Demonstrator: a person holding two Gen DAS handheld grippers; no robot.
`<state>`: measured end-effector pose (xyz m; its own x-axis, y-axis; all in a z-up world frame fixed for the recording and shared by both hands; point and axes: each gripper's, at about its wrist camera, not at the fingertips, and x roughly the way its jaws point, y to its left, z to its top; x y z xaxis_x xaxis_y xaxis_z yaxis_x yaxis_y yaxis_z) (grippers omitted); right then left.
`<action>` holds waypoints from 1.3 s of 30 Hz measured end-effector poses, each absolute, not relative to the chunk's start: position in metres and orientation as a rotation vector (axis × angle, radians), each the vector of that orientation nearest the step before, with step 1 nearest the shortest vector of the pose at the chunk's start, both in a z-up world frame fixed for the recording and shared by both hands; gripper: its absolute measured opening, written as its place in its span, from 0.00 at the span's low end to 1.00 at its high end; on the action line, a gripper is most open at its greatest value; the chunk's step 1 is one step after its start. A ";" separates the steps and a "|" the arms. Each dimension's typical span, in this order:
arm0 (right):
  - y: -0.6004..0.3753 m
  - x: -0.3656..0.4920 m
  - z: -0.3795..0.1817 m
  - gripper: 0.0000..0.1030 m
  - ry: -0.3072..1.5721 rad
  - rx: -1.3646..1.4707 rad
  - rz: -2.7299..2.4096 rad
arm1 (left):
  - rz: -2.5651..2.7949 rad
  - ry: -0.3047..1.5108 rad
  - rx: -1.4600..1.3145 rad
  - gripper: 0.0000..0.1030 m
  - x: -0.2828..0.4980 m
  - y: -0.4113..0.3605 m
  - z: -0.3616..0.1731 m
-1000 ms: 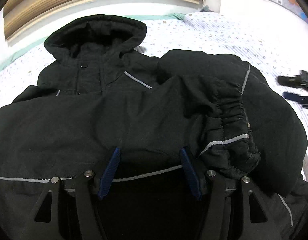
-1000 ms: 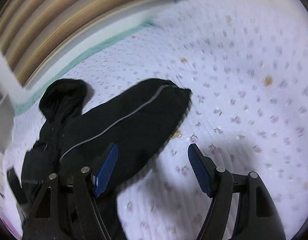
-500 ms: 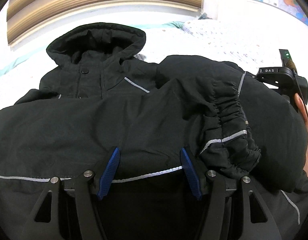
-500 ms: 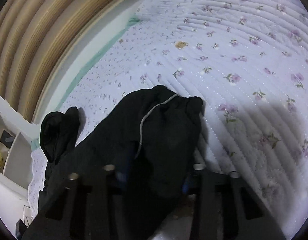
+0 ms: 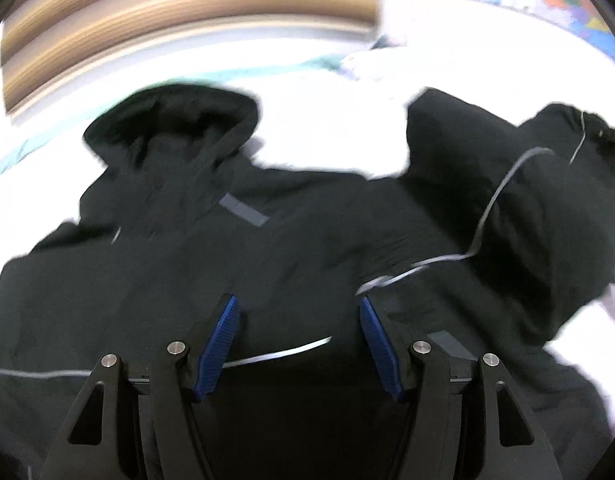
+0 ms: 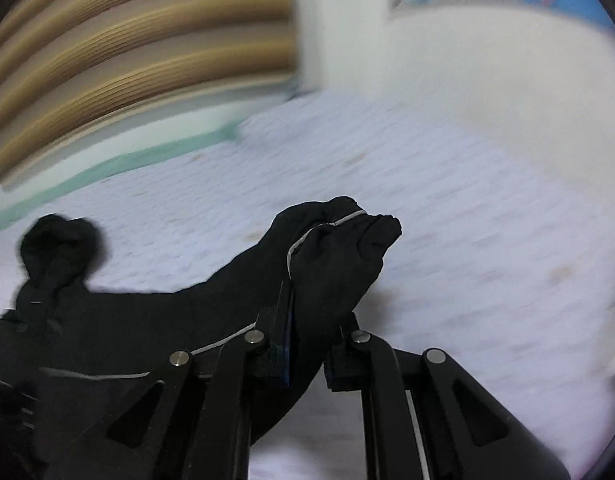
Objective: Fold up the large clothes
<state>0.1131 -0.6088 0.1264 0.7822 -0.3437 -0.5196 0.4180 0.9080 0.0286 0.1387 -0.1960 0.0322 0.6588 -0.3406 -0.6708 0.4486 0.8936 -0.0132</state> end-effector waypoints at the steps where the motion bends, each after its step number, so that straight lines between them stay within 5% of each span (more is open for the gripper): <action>1: -0.628 0.099 0.133 0.13 0.533 0.123 -0.467 | -0.472 0.716 0.157 0.62 0.135 -0.202 0.041; 5: -0.684 0.071 0.138 0.13 0.552 0.163 -0.592 | -0.471 0.727 0.228 0.62 0.136 -0.237 0.054; 10: -0.704 0.075 0.098 0.13 0.650 0.186 -0.617 | -0.501 0.975 0.154 0.65 0.171 -0.248 -0.006; 18: -0.683 0.079 0.083 0.13 0.675 0.182 -0.538 | -0.559 0.948 0.064 0.64 0.165 -0.226 0.013; 29: -0.472 0.092 0.194 0.13 0.547 -0.003 -0.118 | -0.346 0.781 0.130 0.64 0.099 -0.084 0.134; 39: -0.259 0.122 0.214 0.13 0.512 -0.133 0.167 | -0.202 0.749 0.079 0.64 0.060 0.051 0.119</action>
<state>0.1224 -0.2586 0.2135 0.8588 0.1254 -0.4967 -0.1917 0.9778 -0.0846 0.0601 0.0511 0.1187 0.7140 -0.1543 -0.6829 0.2103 0.9776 -0.0010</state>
